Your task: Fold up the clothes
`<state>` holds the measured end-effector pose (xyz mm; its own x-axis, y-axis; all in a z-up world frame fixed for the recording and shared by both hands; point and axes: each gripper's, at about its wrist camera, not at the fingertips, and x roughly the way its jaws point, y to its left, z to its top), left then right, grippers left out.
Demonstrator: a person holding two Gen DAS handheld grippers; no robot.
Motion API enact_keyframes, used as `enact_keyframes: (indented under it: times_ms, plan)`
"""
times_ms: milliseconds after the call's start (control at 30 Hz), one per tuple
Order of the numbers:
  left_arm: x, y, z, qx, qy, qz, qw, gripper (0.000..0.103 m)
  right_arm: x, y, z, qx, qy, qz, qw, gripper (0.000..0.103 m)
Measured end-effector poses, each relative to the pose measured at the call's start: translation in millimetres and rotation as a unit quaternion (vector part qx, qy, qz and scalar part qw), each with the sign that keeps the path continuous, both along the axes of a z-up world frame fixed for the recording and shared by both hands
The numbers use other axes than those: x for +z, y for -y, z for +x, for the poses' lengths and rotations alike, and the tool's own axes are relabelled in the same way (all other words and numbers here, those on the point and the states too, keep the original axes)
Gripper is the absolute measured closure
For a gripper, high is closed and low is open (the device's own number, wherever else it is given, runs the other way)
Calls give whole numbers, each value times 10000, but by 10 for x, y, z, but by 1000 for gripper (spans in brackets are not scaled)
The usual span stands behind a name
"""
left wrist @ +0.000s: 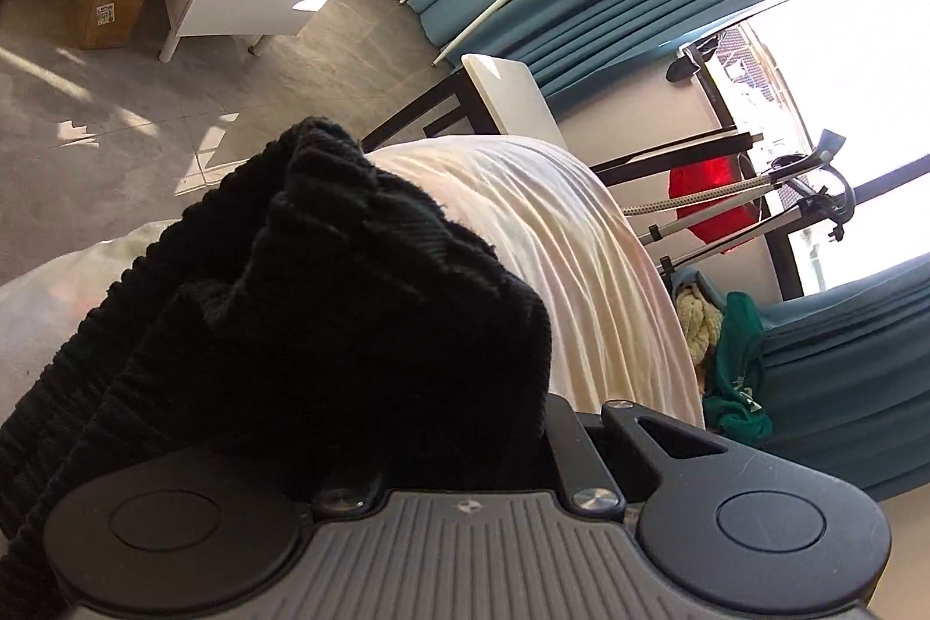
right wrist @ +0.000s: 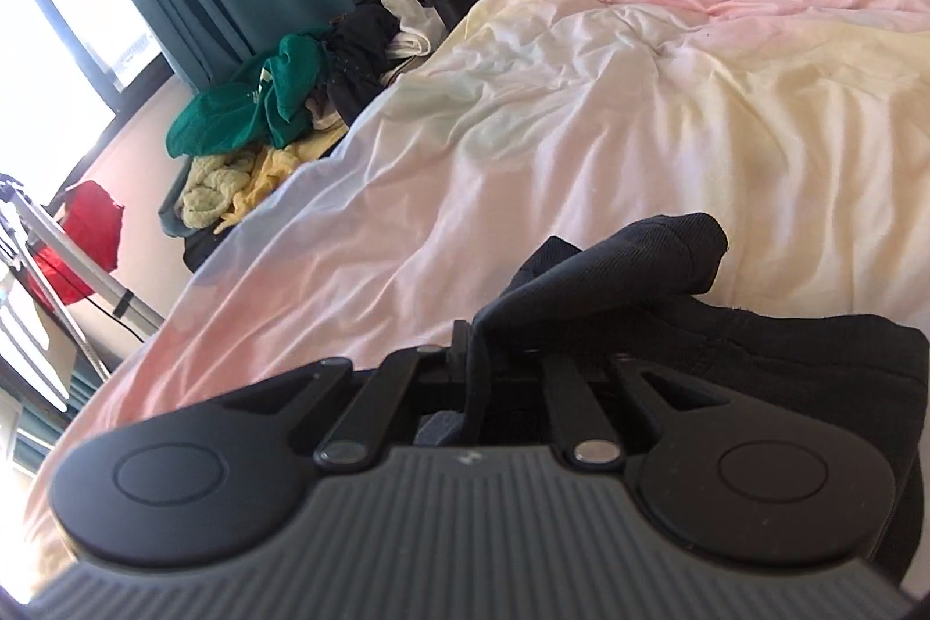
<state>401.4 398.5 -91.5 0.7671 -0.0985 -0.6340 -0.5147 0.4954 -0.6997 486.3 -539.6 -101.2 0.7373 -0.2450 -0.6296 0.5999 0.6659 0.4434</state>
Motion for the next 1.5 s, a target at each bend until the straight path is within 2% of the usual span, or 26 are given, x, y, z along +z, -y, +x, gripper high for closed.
enact_keyframes:
  times_ms: [133, 233, 267, 300, 367, 433, 467, 533, 567, 600, 700, 867, 967, 1200, 1333, 1367, 1400, 1433, 1500]
  plan:
    - [-118, 14, 92, -157, 21, 136, 9998, 92, -272, -42, 83, 150, -45, -140, 9998, 96]
    - [-52, 38, -13, -307, 312, 130, 9990, 76, -254, -34, -41, 291, 180, -128, 9993, 92]
    - [-19, 63, -81, -351, 439, 139, 9983, 64, -247, -26, -85, 338, 254, -94, 9991, 91]
    - [14, 89, -150, -396, 565, 147, 9975, 51, -232, 5, -149, 382, 332, 74, 9987, 86]
    - [88, 172, -420, -424, 867, 148, 9952, 37, -203, 63, -335, 439, 605, 495, 9960, 73]
    - [123, 272, -704, -419, 1154, 31, 9924, 31, -154, 85, -619, 411, 878, 792, 9921, 53]
    - [117, 329, -872, -373, 1271, -48, 9912, 24, -129, 86, -758, 365, 964, 873, 9908, 49]
    - [75, 429, -1196, -252, 1403, -195, 9896, 21, -91, 91, -1048, 205, 1093, 1016, 9886, 38]
    - [39, 459, -1367, -190, 1344, -299, 9903, 20, -76, 92, -1193, 122, 1147, 1088, 9873, 36]
    - [2, 474, -1474, -124, 1222, -419, 9915, 19, -81, 92, -1338, 26, 1158, 1164, 9864, 29]
    - [-151, 469, -1709, -37, 740, -978, 9924, 19, -124, 82, -1751, -237, 1123, 1398, 9835, 28]
    - [-340, 469, -1714, 11, 300, -820, 9962, 15, -461, 8, -2100, -429, 797, 2101, 9735, 28]
    - [-488, 447, -1625, 82, 192, -732, 9971, 15, -549, 12, -2117, -465, 1064, 2357, 9649, 28]
    - [-582, 524, -1262, 296, 303, -325, 9986, 14, -730, 33, -1782, 65, 1700, 2185, 9609, 27]
    - [-552, 601, -1023, 420, 289, 1, 9987, 19, -698, 28, -1556, 249, 1751, 1652, 9703, 29]
    - [-543, 630, -1005, 469, 320, 69, 9984, 24, -690, 9, -1524, 217, 1650, 1468, 9751, 35]
    - [-528, 661, -970, 539, 333, 124, 9979, 36, -682, -10, -1492, 185, 1549, 1283, 9794, 52]
    - [-520, 682, -943, 584, 374, 128, 9975, 42, -678, -25, -1467, 148, 1464, 1124, 9827, 73]
    - [-473, 696, -903, 634, 518, 138, 9965, 63, -718, -10, -1508, -9, 1535, 1177, 9811, 83]
